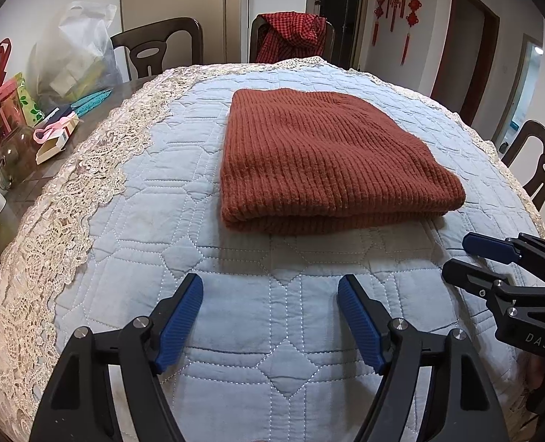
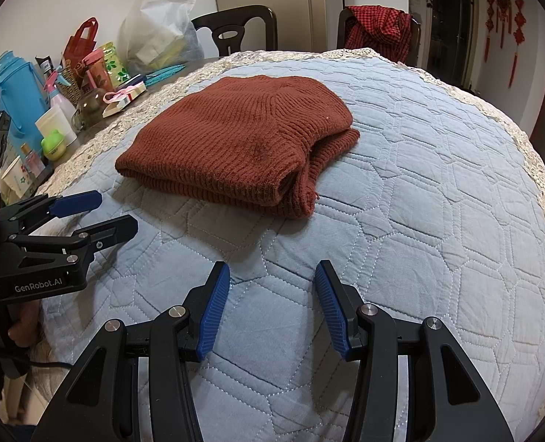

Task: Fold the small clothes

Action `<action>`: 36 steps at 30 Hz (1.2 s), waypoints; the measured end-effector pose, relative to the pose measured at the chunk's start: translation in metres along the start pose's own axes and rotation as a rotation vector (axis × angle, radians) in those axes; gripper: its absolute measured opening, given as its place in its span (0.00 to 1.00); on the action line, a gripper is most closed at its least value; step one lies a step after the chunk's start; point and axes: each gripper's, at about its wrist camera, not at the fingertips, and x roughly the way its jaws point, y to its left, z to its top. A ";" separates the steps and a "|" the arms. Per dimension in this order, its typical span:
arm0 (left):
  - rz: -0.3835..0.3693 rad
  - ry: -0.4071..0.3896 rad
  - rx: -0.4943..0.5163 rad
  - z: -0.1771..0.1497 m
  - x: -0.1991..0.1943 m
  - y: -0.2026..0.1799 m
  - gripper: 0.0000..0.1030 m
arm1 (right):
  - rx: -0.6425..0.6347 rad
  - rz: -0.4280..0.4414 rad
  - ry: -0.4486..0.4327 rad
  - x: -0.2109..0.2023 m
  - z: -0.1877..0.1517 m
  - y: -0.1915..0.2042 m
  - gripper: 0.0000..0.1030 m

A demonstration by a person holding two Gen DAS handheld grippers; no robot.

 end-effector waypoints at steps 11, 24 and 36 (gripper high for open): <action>0.007 0.002 0.001 0.000 0.000 -0.001 0.76 | 0.002 0.002 0.000 0.000 0.000 -0.001 0.48; 0.007 0.001 0.001 0.000 0.000 -0.001 0.76 | 0.005 0.006 -0.001 0.000 0.001 0.001 0.48; 0.012 0.002 0.005 0.000 0.001 -0.001 0.76 | 0.005 0.006 -0.001 0.000 0.001 0.001 0.48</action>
